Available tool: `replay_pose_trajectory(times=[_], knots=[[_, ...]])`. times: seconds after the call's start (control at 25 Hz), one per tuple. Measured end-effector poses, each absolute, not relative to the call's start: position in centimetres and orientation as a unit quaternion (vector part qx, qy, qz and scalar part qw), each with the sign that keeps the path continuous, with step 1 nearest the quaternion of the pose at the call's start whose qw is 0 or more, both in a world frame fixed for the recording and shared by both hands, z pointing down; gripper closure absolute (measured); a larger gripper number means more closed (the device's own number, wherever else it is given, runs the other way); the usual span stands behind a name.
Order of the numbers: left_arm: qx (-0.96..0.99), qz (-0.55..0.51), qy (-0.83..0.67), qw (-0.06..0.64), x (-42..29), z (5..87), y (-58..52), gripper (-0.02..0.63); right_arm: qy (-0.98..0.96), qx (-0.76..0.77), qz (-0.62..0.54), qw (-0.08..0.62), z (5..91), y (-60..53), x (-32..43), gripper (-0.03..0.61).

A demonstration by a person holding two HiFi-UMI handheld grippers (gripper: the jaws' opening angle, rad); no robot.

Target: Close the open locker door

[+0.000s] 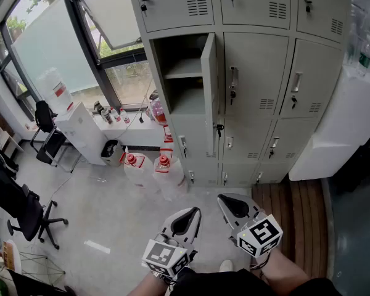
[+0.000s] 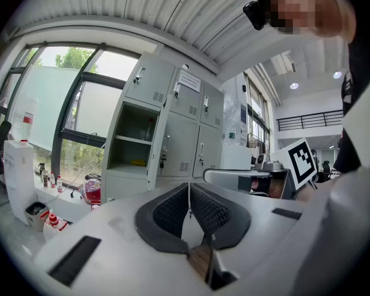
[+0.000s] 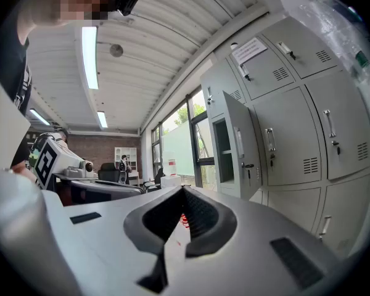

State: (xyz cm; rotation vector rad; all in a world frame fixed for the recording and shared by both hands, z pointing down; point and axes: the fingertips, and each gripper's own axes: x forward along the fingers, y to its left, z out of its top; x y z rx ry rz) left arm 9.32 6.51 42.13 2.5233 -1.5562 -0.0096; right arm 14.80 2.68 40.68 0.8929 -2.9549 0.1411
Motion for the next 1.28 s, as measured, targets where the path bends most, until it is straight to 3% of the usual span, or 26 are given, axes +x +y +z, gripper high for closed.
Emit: replay_pose_trajectory(times=[0.48, 1.28], knots=[[0.853, -0.005, -0.515, 0.083, 6.8, 41.6, 5.0, 0.591, -0.952, 0.3, 0.053, 0.014, 40.2, 1.1, 12.5, 0.525], [0.877, -0.009, -0.47, 0.1, -3.2, 42.4, 0.6, 0.591, -0.935, 0.348, 0.061, 0.025, 40.8, -2.8, 2.9, 0.526]])
